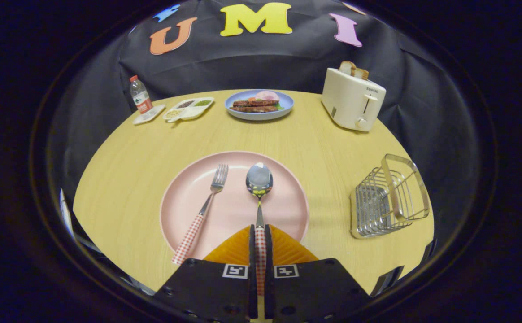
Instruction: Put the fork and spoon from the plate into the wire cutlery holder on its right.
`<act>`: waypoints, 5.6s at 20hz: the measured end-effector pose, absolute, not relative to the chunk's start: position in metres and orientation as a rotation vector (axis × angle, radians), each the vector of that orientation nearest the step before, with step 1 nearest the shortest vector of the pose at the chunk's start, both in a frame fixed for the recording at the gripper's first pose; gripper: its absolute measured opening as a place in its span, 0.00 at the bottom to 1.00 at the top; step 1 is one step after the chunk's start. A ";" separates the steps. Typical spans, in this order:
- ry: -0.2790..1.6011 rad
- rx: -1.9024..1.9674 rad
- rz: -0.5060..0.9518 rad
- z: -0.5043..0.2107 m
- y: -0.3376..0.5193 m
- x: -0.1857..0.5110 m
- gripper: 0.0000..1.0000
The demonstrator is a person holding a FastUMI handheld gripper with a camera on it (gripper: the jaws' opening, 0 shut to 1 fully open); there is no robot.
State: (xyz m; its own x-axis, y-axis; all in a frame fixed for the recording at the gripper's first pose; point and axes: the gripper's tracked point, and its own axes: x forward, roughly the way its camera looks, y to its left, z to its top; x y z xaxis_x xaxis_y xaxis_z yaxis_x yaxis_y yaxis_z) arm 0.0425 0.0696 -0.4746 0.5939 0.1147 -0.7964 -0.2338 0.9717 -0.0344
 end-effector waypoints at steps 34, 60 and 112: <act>1.476 -0.273 0.239 -0.368 -0.126 0.031 0.06; 1.723 -0.270 0.096 -0.402 -0.109 0.090 0.12; 0.937 -0.073 -0.018 -0.505 0.126 0.033 0.52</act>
